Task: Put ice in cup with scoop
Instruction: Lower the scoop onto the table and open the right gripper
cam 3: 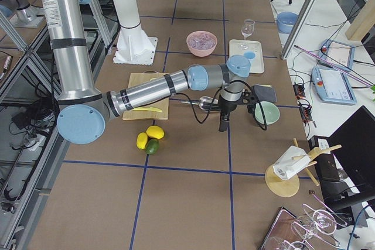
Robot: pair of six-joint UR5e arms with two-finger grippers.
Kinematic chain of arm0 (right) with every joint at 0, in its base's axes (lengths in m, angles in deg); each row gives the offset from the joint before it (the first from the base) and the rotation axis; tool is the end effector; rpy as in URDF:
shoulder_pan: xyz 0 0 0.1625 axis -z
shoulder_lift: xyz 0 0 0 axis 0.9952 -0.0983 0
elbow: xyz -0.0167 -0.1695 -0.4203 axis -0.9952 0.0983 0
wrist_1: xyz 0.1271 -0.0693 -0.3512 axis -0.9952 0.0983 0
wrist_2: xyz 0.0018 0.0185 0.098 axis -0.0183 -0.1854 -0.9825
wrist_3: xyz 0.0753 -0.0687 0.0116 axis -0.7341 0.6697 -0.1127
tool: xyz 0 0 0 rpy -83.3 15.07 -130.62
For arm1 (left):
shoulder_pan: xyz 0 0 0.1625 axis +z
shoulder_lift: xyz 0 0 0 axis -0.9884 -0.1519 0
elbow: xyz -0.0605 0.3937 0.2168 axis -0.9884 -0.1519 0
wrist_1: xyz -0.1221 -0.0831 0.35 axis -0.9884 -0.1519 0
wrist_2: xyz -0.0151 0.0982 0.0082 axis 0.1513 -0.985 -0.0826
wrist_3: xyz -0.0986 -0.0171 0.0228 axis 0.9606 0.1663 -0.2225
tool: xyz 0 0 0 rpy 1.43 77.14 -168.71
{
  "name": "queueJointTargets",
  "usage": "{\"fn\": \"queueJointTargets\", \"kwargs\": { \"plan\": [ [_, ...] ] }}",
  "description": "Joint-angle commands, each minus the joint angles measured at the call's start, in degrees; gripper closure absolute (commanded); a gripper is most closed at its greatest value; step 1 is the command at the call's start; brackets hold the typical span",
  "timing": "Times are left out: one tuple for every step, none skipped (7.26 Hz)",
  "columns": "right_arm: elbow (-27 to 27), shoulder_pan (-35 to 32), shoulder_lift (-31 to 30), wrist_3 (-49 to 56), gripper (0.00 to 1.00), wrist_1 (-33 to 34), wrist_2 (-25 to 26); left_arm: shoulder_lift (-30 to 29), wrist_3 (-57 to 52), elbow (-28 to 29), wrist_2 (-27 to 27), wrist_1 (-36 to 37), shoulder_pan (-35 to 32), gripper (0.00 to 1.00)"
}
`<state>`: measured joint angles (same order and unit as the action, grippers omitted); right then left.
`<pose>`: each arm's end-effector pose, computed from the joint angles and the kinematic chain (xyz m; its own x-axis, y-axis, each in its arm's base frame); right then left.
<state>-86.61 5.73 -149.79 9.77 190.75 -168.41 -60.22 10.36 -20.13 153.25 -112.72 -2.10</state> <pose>-0.0360 -0.5127 0.5710 0.7516 0.0337 0.6588 0.0152 0.9975 -0.0683 -0.0006 -0.4641 0.6438 0.6141 0.2212 -0.7576 -0.0551 0.9696 0.2384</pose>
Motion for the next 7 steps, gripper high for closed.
{"fn": "queueJointTargets", "kwargs": {
  "plan": [
    [0.66,-2.21,-0.41,2.74,0.00,-3.61,-1.70,-0.07,0.01,0.02,0.01,1.85,-0.40,0.00],
    [0.83,-3.53,-1.55,7.00,0.00,-3.64,-1.70,-0.33,-0.07,-0.15,-0.08,7.79,-2.31,0.00],
    [0.75,-3.89,-1.90,11.31,0.00,-3.64,-1.10,-0.60,-0.51,-0.33,-1.56,10.54,-3.55,0.00],
    [0.49,-4.24,-3.56,12.14,0.00,-3.73,-1.35,-0.86,-5.04,-0.24,-6.97,11.79,-3.82,0.00],
    [0.05,-4.25,-3.75,12.06,0.00,-3.73,-1.44,-1.12,-9.17,-0.15,-7.72,14.41,-5.65,0.00],
    [0.04,-4.25,-3.75,11.97,0.00,-3.73,-1.44,-1.13,-9.56,-1.37,-7.64,17.92,-6.02,0.00],
    [-0.13,-4.25,-3.84,11.97,0.00,-3.64,-1.53,-1.13,-9.48,-1.64,-7.29,18.74,-6.02,0.00]
  ]
}}
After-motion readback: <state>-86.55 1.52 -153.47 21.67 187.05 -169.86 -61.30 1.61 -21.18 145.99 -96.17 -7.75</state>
